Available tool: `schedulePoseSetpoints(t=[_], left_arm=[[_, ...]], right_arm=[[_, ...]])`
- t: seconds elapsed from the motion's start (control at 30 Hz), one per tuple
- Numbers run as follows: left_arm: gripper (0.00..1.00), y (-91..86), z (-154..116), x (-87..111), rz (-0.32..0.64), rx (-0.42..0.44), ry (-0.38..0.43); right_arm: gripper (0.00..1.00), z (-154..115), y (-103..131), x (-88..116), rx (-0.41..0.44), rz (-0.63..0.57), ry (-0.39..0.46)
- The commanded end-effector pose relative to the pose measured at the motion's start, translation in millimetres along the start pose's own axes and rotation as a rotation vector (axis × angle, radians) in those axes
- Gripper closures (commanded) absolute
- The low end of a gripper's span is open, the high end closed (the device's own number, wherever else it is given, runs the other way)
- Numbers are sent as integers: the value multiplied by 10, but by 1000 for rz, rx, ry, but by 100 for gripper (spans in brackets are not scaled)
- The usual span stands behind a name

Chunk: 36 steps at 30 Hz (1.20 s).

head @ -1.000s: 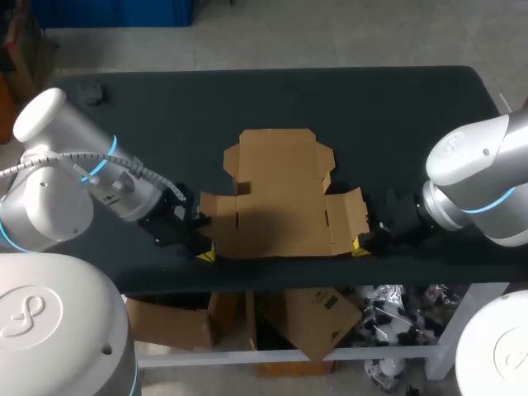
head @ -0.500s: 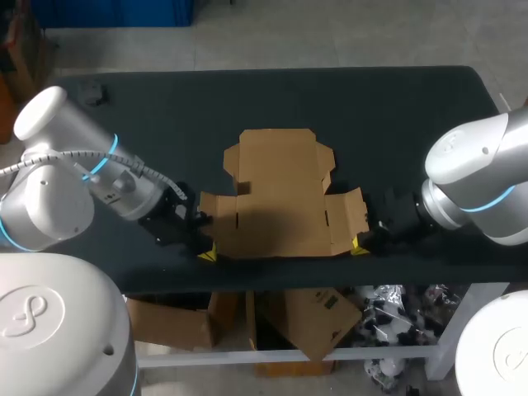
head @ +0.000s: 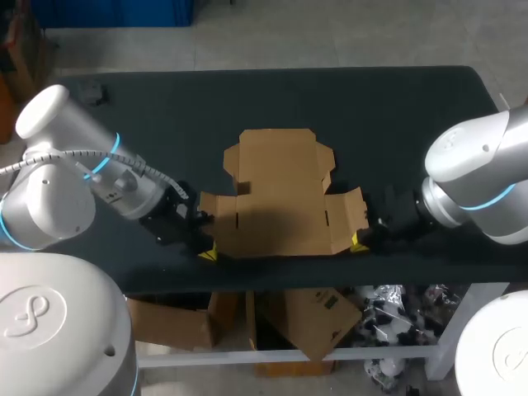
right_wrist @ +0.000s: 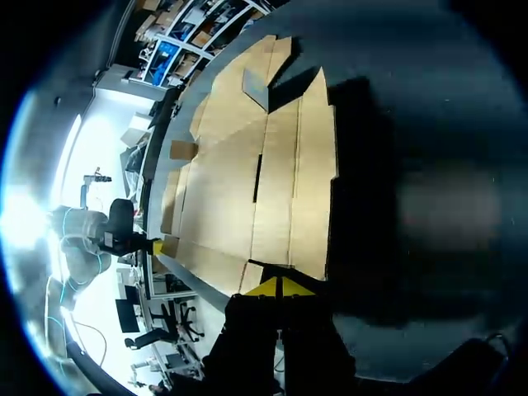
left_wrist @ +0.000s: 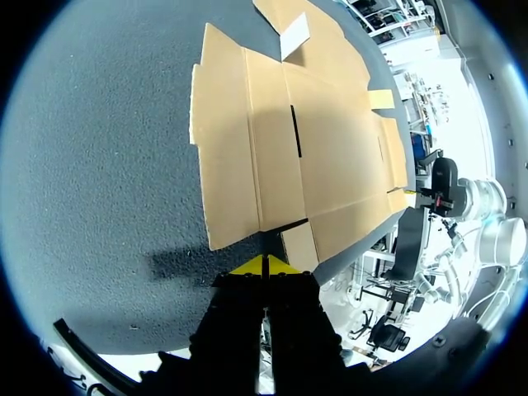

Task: Assemble the packaging by folding the flat box into shape, placing the metal phone stand inside, and closing the box properly

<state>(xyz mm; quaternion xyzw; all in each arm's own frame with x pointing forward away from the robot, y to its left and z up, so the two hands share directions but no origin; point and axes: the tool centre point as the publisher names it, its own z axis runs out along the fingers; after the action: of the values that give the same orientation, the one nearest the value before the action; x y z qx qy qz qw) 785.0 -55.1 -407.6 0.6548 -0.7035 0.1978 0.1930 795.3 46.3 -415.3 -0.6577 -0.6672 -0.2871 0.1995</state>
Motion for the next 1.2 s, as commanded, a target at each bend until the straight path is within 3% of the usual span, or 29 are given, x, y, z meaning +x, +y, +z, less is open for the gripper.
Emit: schedulePoseSetpoints(t=[0.03,1.2], left_arm=[[100,2,-3,14,-3,1,-8],[100,-64,-49,171,25,-4,-72]], right_arm=[[100,-35,-7,24,-7,-1,-1],[100,33,62,185,23,-28,-27]])
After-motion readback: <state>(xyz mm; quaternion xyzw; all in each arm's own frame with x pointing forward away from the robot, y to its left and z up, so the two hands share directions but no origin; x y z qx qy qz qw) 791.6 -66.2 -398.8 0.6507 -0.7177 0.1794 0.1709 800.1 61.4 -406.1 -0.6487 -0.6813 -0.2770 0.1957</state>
